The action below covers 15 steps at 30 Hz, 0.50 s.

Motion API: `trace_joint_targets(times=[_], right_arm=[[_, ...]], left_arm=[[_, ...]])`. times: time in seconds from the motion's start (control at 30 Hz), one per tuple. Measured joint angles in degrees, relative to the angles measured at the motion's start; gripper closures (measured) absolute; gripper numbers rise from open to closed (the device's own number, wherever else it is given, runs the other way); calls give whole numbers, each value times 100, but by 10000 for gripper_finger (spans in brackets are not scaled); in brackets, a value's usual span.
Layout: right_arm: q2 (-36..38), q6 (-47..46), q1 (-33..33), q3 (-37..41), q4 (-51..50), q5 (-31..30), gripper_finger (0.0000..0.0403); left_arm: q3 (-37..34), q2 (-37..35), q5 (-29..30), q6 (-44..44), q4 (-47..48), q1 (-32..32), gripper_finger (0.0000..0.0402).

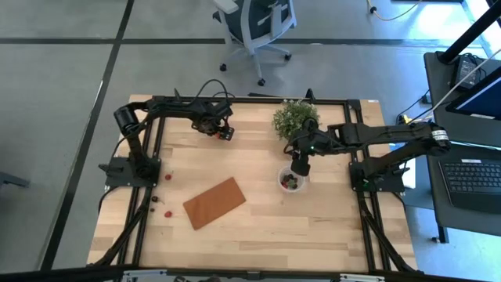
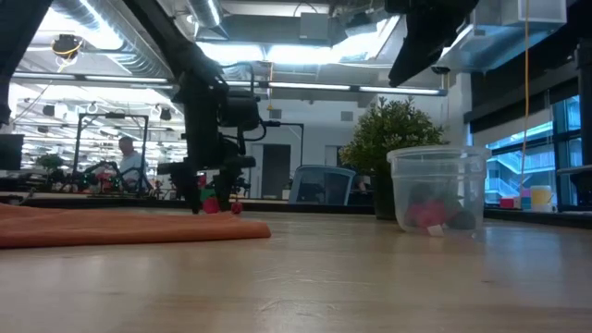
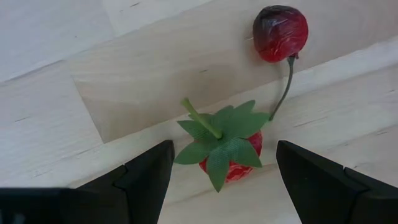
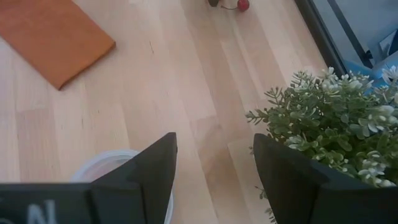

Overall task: Pick and placing Produce into tupperware
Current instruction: Put the red strawberry into the transparent container

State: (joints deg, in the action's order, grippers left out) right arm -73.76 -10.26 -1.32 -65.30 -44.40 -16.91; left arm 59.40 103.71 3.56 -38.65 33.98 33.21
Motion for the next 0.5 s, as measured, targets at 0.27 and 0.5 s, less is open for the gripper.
trace_joint_targets(times=[0.27,0.5], right_arm=[[0,13,0,2,-2,0,188],[0,22,0,4,-2,0,188]], left_arm=[[-9,27,143,-13,-31,4,132],[-20,39,237,-151,-15,-26,189]])
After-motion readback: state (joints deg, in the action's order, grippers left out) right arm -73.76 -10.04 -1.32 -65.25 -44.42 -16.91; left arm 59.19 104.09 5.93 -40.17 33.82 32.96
